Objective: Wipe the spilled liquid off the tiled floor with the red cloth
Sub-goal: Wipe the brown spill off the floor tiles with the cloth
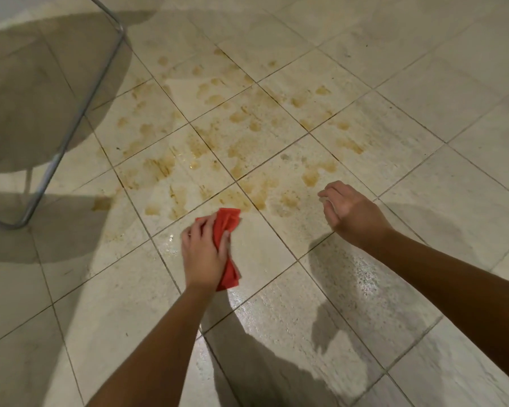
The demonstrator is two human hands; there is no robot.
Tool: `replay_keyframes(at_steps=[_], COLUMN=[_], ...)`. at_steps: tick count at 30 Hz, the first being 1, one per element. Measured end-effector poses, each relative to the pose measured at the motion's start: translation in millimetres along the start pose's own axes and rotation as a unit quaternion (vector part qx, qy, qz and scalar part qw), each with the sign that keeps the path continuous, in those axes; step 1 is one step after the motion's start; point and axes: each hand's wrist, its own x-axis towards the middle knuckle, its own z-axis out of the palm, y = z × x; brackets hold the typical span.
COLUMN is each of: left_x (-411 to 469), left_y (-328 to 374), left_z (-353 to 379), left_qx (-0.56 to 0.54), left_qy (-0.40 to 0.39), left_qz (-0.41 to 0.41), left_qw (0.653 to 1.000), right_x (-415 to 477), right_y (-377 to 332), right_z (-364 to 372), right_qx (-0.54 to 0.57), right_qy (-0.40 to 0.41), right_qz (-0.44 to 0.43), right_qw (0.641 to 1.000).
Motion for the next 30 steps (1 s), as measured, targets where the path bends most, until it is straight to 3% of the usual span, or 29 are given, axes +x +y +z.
replay_keyframes(at_steps=[9,17,23,30], left_x=[-47.7,-25.3,11.4,20.5], left_y=[11.6,27.4,-11.7,-1.0], left_z=[11.8,13.7,-19.9,-42.6], left_qx=[-0.036,-0.011,0.015,0.061], left_qy=[0.067,-0.009,0.017,-0.080], left_qz=[-0.147,-0.026,-0.108,-0.118], left_qw=[0.986,1.000,0.994,0.988], right_x=[0.8,20.8,31.2,55.8], right_y=[-1.4,-23.1,-24.1,-43.7], right_z=[2.0,2.2,11.0,21.8], right_qx=[0.018,0.041,0.067,0.123], right_qy=[-0.011,-0.028,-0.030,-0.011], right_qz=[0.008,-0.003,-0.020,-0.002], right_qw=[1.000,0.999,0.997,0.992])
